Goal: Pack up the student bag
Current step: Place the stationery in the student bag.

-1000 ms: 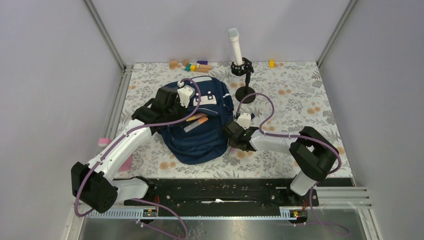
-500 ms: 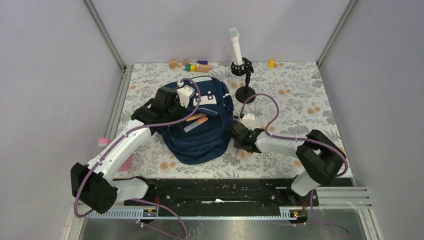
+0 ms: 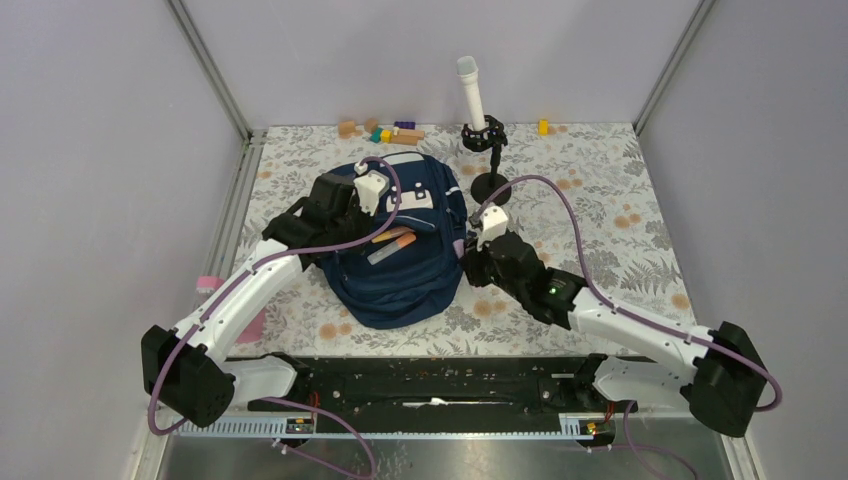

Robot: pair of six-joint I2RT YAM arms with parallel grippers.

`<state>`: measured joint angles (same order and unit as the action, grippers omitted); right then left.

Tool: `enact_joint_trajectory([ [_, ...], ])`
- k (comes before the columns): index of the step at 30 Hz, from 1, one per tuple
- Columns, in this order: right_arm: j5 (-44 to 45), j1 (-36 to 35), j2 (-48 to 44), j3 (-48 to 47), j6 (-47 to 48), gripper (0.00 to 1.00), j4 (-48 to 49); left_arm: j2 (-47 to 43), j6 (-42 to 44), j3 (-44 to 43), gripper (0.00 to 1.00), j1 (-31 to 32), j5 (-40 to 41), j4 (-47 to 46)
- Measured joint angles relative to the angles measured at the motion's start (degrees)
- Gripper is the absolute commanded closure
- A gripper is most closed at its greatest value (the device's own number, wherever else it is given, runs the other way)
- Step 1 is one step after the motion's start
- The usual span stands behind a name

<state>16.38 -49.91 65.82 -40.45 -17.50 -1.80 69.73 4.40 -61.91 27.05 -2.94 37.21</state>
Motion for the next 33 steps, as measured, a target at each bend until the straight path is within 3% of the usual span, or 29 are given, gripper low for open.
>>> enact_joint_trajectory([
  [6,-10.1,-4.2,-1.8,-0.5,21.2,1.00,10.7,0.0,0.0,0.0,1.00,0.0,-0.1,0.0],
  [13,-16.9,-5.7,6.6,-5.8,39.6,1.00,16.3,0.0,0.0,0.0,1.00,0.0,-0.1,0.0],
  [21,-17.9,-7.0,15.3,-14.2,54.6,1.00,16.3,-0.1,0.0,0.0,1.00,0.0,-0.1,0.0],
  [28,-17.7,-7.9,22.9,-17.8,62.4,1.00,16.5,-0.1,0.0,0.0,1.00,-0.1,-0.1,0.0],
  [30,-17.1,-8.1,25.6,-17.9,63.9,0.95,17.5,-0.1,0.0,0.0,1.00,-0.1,-0.1,0.0],
  [33,-15.5,-8.2,28.9,-17.9,64.9,0.72,18.8,-0.1,0.0,0.0,1.00,-0.2,-0.2,0.0],
])
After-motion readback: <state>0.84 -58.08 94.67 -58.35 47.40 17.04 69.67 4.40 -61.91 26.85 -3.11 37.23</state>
